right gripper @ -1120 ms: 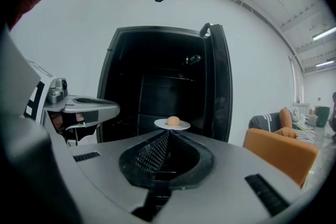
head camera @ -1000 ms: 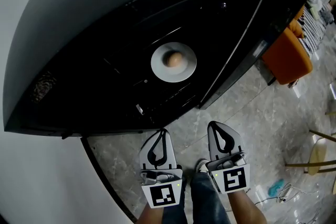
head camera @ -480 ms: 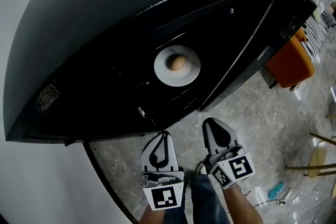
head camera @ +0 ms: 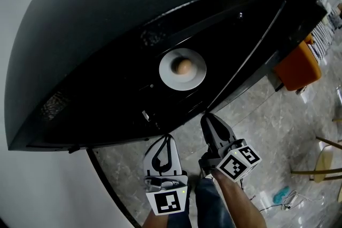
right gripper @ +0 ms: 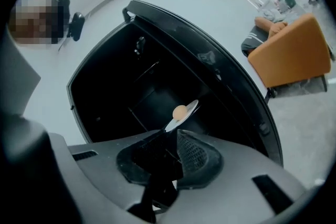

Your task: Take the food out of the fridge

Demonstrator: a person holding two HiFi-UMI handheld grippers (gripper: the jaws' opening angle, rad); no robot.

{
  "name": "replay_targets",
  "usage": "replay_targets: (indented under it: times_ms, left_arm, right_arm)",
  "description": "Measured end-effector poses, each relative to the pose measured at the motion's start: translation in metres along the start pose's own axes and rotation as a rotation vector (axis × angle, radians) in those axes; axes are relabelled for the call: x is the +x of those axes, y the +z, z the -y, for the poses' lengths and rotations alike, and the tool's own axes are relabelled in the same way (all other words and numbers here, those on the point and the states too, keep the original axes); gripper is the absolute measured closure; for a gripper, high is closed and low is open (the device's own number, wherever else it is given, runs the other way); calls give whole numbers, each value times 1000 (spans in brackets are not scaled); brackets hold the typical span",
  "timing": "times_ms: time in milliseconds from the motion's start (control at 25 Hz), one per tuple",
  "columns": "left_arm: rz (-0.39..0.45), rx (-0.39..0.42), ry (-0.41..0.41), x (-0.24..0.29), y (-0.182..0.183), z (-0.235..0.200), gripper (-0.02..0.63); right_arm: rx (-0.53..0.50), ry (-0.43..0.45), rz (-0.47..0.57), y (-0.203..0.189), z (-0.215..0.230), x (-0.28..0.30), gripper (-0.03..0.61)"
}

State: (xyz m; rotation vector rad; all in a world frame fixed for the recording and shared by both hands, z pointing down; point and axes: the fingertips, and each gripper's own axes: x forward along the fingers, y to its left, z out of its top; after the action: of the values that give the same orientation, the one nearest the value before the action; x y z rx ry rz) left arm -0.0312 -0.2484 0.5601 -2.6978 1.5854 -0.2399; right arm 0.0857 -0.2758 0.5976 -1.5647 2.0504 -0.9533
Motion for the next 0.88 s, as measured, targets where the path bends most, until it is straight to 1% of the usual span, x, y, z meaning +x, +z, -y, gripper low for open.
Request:
replay_targets:
  times_ms: [80,240,400,720,880]
  left_arm:
    - [3,-1,3,1,1,-2,600]
    - [8,-4,9,2,3,-6,600]
    - [11,-3,13,3,5,-9,600]
    - [7,-8,20,3,4,-15,600]
    - [7,-7,27,3,3,-20,600]
  right_arm:
    - [66,9,8,0,2,6,508]
    - [163,7,11,-4,9,16,500]
    - [262,42,47,1,7,29,497]
    - [540,45,138,11,21,54,489]
    - [604,41,165,18,25,68,486]
